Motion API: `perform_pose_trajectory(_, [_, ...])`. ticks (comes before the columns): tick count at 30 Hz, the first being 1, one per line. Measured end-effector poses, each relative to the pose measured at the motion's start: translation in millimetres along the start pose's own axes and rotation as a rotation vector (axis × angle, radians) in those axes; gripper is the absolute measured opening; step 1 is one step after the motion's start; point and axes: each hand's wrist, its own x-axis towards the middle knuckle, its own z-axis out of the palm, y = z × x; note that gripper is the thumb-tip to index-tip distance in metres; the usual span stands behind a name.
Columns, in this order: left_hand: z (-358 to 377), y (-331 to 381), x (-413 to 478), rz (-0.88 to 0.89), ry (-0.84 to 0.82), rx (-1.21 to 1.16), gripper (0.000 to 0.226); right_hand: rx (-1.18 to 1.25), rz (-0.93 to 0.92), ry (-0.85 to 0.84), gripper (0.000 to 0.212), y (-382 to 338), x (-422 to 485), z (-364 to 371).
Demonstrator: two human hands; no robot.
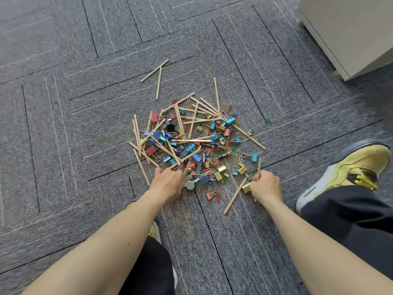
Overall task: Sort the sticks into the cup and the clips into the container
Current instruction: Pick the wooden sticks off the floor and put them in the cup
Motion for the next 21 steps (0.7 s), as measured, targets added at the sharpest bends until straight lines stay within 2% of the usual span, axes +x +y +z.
perform_pose_trajectory(3, [-5,-1,-1,-0.045,-0.016,-0.122,0.016,0.016,-0.003,0.024,0.019,-10,-5,-1])
perform_pose_trajectory(7, [-3,-3,2,-0.107,-0.026,-0.215,0.012,0.005,0.043,-0.096,0.018,-23,-18,8])
perform_pose_trajectory(10, [0,-4,5,-0.115,-0.048,-0.204,0.014,-0.093,0.062,-0.125,0.023,-25,-25,20])
perform_pose_trajectory(15, [12,0,2,-0.036,-0.082,-0.155,0.017,-0.258,0.02,-0.083,0.027,-27,-36,30])
perform_pose_trajectory(18, [15,4,-1,-0.043,-0.087,-0.122,0.029,-0.24,0.027,-0.099,0.026,-27,-38,33])
perform_pose_trajectory(21, [15,6,-1,-0.033,-0.055,-0.066,0.021,-0.199,0.06,-0.098,0.022,-30,-35,34])
